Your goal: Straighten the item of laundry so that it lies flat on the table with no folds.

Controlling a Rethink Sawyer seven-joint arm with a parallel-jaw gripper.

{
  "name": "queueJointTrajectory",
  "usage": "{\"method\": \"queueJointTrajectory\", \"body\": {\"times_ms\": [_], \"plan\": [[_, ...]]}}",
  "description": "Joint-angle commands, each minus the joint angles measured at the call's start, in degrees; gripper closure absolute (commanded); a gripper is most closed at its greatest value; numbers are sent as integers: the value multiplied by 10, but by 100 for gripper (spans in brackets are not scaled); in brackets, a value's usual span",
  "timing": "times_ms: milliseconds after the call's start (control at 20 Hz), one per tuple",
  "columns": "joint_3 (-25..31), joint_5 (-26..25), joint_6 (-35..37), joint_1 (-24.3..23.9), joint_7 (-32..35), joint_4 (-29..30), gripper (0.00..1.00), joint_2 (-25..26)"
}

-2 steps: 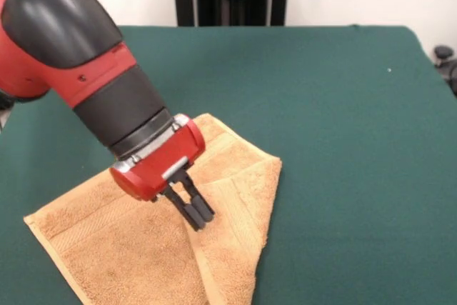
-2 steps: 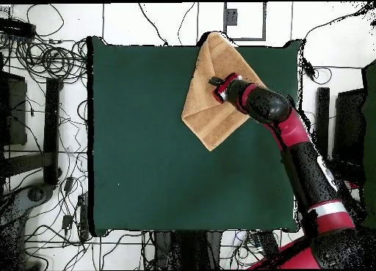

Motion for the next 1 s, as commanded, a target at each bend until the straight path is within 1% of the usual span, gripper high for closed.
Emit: {"method": "queueJointTrajectory", "body": {"times_ms": [50, 200, 400, 550, 750, 1000], "plan": [[-66, 44, 73, 43, 170, 22, 100, 1], [-66, 50, 77, 43, 144, 17, 100, 8], [-80, 37, 93, 53, 112, -3, 100, 11], [-119, 4, 131, 78, 82, -44, 100, 5], [-141, -22, 175, 94, 45, -79, 100, 7], [-155, -36, 189, 104, 44, -93, 100, 6]]}}
